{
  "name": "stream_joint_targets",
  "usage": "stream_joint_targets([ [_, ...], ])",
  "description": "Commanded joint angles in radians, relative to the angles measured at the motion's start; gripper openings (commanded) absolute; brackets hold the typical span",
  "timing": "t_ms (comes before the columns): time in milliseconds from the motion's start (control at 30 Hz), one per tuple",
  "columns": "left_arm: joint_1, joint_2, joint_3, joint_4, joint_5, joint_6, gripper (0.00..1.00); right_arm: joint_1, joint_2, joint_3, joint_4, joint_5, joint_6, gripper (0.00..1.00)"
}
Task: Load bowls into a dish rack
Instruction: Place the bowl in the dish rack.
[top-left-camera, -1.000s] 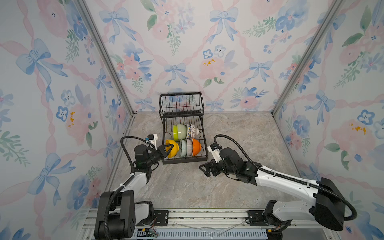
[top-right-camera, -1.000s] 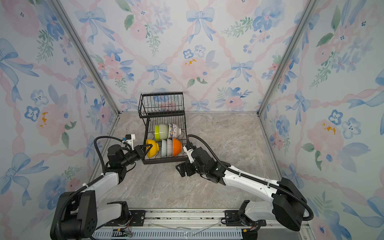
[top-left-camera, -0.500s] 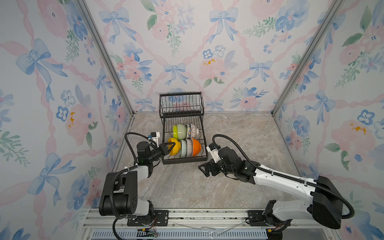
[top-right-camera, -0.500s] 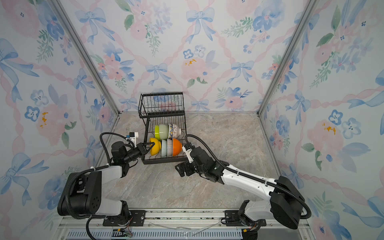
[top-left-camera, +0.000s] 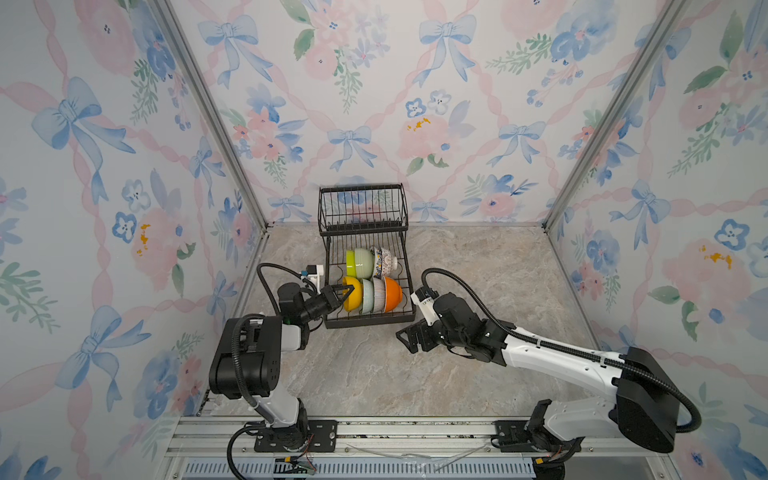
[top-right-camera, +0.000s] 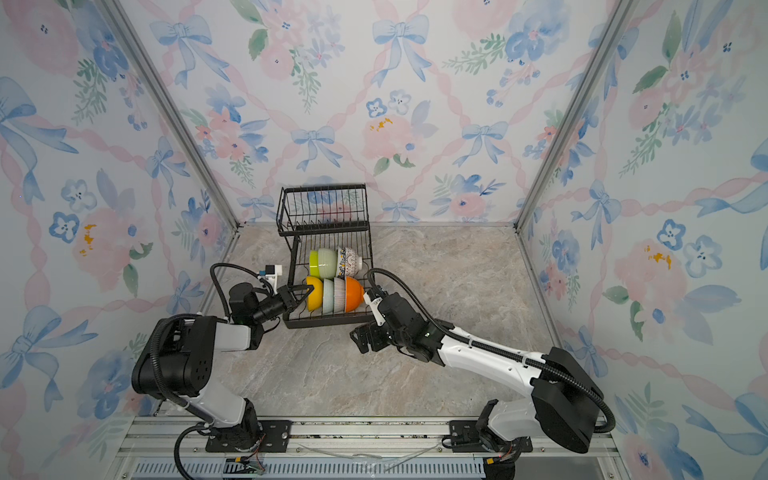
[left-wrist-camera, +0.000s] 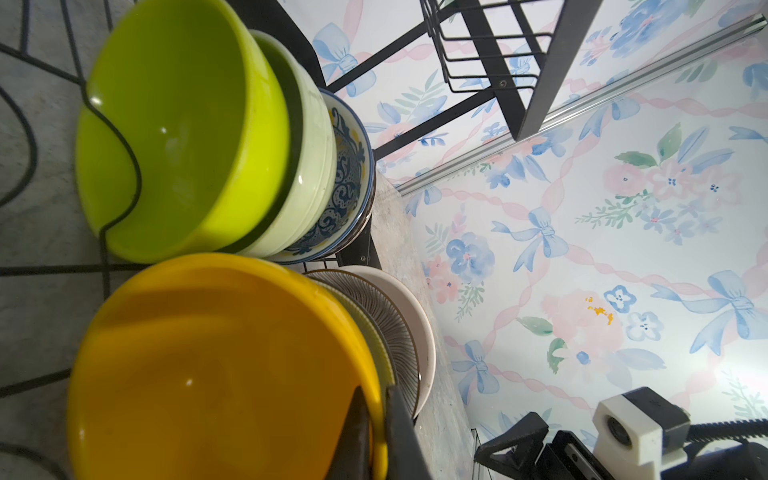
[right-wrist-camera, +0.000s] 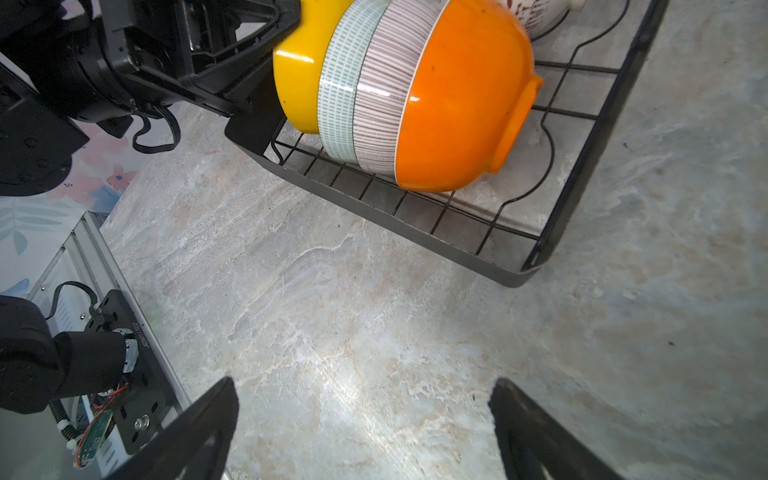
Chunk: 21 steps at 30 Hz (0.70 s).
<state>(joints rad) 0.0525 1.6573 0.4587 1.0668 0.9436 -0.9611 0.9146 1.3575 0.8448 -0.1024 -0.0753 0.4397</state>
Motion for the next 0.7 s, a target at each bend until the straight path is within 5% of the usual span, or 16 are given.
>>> stream_joint_targets([
  [0,-0.005,0.041,0.008,0.181,0.056,-0.058,0.00,-0.016,0.012,0.026,-0.007,-0.006,-0.015,0.96],
  [667,-0.011,0.134,-0.015,0.297,0.113,-0.107,0.00,-0.022,0.047,0.020,0.015,-0.017,-0.009,0.96],
])
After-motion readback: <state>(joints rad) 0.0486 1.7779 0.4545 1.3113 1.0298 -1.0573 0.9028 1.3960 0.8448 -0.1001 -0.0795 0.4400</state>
